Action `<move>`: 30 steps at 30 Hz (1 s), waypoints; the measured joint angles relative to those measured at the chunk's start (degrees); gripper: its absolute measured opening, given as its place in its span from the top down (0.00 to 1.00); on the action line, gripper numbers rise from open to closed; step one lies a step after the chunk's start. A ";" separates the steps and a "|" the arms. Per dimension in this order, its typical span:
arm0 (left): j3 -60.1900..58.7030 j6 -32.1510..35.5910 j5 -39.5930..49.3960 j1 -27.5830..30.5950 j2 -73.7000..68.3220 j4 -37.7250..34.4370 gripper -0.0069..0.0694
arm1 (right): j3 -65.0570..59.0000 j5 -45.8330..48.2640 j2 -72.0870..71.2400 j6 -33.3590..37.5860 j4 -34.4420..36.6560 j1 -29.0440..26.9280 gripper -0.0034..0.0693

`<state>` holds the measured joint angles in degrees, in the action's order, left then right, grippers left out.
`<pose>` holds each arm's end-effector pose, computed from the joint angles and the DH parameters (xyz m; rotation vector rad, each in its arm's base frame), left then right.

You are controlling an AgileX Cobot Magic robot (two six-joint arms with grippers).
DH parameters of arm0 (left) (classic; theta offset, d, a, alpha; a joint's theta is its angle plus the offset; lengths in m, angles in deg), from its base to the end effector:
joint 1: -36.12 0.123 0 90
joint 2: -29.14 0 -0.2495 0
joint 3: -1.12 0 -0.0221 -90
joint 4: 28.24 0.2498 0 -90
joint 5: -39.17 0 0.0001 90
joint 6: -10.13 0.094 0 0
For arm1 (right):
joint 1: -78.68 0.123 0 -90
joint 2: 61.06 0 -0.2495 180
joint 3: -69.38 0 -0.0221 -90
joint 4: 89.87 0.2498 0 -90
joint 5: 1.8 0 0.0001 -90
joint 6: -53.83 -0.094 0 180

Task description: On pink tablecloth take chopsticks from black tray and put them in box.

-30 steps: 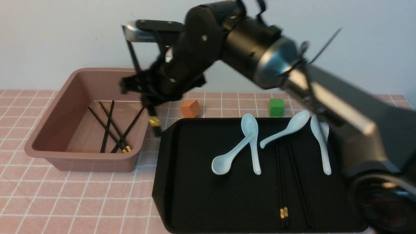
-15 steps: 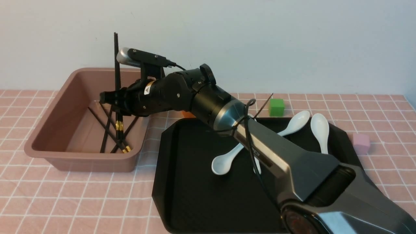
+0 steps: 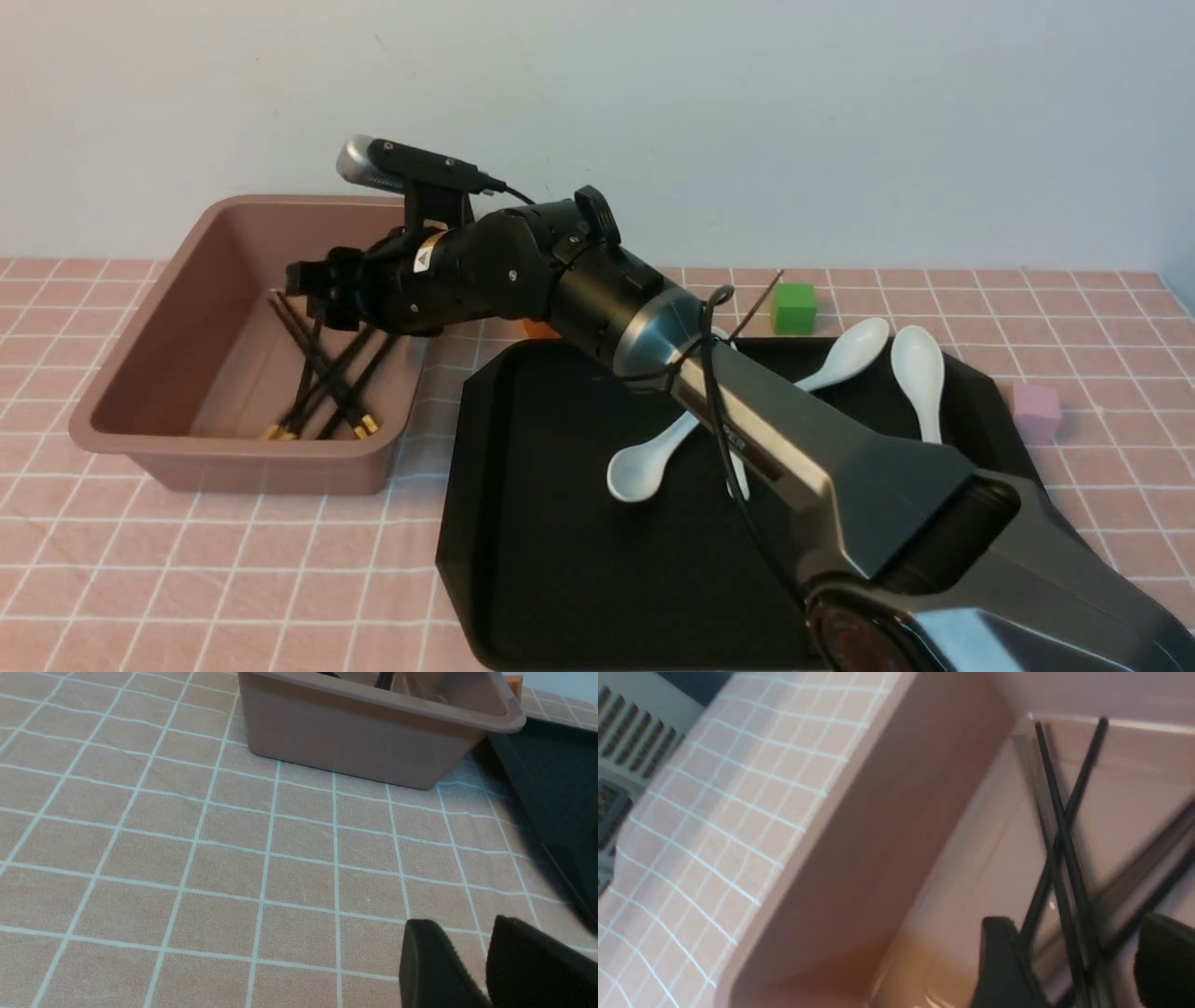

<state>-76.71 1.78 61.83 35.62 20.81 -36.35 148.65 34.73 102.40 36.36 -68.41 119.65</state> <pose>0.0898 -0.0059 0.1679 -0.2171 1.8903 -0.2454 0.4138 0.3865 0.1971 -0.2608 2.2150 1.0038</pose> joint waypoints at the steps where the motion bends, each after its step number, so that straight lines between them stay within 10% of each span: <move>1: 0.00 0.00 0.00 0.00 0.00 0.00 0.63 | 0.00 1.90 -0.34 0.00 -0.23 0.00 0.41; 16: 0.00 0.00 0.00 0.00 0.00 0.00 0.62 | 0.47 34.96 -29.10 12.64 -15.56 0.00 0.97; 30: 0.00 0.00 0.00 0.00 0.00 0.00 0.62 | -39.42 36.12 -69.55 12.02 -29.25 0.00 0.97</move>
<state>-76.71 1.78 61.83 35.62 20.81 -36.35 109.23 70.85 32.86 48.38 -97.65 119.65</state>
